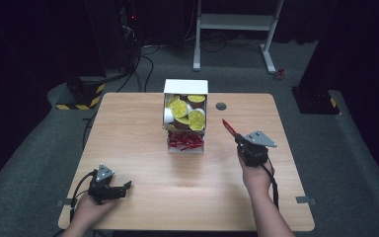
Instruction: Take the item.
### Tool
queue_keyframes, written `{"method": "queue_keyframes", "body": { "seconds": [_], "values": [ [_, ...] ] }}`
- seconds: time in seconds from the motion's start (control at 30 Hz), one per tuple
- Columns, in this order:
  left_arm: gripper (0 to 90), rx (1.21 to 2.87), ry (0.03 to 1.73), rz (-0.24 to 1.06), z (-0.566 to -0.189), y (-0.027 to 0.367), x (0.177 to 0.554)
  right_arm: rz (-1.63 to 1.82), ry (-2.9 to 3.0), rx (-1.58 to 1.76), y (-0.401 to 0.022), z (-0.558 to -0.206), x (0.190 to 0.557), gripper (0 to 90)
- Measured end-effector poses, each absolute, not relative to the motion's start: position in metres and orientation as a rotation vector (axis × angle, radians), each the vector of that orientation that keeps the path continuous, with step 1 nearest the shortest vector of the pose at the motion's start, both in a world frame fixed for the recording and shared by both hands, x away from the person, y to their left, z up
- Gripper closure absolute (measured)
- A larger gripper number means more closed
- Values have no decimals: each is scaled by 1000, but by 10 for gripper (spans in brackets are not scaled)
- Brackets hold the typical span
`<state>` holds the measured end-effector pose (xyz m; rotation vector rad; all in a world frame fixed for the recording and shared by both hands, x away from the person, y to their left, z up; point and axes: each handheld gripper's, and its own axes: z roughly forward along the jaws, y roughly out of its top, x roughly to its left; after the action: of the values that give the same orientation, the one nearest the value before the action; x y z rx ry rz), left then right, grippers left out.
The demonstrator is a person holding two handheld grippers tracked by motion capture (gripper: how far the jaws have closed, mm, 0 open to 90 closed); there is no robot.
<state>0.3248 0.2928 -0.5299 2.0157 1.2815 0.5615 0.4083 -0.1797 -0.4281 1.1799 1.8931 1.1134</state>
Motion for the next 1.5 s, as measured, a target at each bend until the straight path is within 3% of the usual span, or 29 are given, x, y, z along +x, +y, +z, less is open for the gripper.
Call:
{"method": "queue_keyframes", "body": {
  "seconds": [0.67, 1.5],
  "values": [
    [147, 2006, 1287, 556, -530, 293, 325, 1049, 1879, 1217, -176, -429, 434, 887],
    [147, 2016, 1274, 557, -530, 293, 326, 937, 1881, 1306, -183, -461, 457, 887]
  ]
}}
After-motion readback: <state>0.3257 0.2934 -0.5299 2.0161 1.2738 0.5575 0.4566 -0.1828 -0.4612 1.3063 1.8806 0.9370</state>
